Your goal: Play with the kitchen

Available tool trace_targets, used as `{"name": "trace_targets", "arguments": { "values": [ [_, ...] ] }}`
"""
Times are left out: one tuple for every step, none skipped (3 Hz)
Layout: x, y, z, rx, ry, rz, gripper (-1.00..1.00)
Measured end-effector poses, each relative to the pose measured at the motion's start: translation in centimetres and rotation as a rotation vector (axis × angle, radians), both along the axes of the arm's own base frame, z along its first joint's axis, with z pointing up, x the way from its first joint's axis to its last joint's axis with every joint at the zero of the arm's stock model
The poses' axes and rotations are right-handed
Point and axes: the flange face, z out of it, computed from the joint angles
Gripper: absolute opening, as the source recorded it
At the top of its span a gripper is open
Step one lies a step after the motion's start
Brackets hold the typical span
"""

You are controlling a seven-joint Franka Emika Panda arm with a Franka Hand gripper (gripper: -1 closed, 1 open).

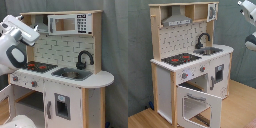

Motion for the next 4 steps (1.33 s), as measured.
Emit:
{"name": "trace_targets", "arguments": {
  "values": [
    [-0.6,-0.2,-1.1,0.048,-0.014,-0.006,1.0],
    [-1.2,-0.5,-2.3,0.097,-0.023,-0.015,1.0],
    [-1.5,-0.7,-3.6,0.147,-0.027,-0.025,1.0],
    [-1.2,-0.8,-5.0,0.216,-0.021,-0.031,1.0]
  ]
}}
